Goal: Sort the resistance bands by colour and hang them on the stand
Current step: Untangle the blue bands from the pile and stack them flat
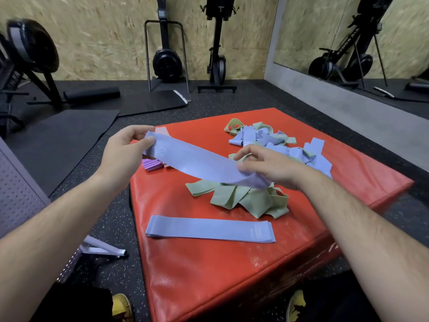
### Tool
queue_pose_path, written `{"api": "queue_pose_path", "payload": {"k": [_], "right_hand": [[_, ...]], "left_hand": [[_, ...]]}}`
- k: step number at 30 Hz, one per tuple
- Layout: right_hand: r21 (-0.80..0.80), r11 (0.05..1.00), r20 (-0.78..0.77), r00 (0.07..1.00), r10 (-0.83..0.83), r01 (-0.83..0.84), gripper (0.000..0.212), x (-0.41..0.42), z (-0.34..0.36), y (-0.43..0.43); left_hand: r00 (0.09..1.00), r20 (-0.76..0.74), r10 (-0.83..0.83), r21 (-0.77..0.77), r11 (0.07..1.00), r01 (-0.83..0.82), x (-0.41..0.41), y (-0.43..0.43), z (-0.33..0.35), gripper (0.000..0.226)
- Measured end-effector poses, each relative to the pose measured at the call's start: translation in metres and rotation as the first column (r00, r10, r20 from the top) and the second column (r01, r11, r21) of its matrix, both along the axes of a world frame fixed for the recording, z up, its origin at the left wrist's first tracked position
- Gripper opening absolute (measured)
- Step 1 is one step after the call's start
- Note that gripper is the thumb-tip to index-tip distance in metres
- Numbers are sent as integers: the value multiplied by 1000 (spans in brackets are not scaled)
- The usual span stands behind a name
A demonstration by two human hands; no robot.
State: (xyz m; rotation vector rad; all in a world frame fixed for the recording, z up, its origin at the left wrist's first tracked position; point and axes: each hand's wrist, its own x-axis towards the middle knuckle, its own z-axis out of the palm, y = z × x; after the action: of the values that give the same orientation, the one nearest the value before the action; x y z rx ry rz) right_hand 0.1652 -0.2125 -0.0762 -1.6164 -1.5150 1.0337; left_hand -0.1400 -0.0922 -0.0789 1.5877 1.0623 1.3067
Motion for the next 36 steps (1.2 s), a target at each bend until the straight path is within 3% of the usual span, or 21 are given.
{"api": "queue_pose_path", "payload": {"k": [6,10,15,20,22,26,30,36], "right_hand": [[24,998,-295,954,57,-53,29,19,5,-20],[5,999,-125,991,52,-52,32,21,2,-27],[92,995,-7,999,49,-48,35,-22,-14,-5],[253,960,108,990,92,-117,63,-82,-27,30],[277,953,87,991,99,-120,62,-95,-31,42],[298,954,85,996,12,-37,36,-91,-38,54],[291,954,167,979,-120,68,19,-70,-40,54],[218,962,27,984,-175,165,8,-55,-47,53]], "left_hand": [[984,168,62,-202,979,-27,-1,6,3,16],[995,80,-67,-230,970,84,0,7,2,17],[961,-158,-228,-104,971,214,19,-13,5,17],[915,-190,-356,-87,934,345,35,-25,6,18],[914,-184,-362,-60,932,358,37,-27,8,19],[956,-39,-290,35,956,291,29,-15,19,19],[957,212,-197,6,980,201,15,-3,25,23],[929,322,-185,-83,971,222,9,1,28,21]]}}
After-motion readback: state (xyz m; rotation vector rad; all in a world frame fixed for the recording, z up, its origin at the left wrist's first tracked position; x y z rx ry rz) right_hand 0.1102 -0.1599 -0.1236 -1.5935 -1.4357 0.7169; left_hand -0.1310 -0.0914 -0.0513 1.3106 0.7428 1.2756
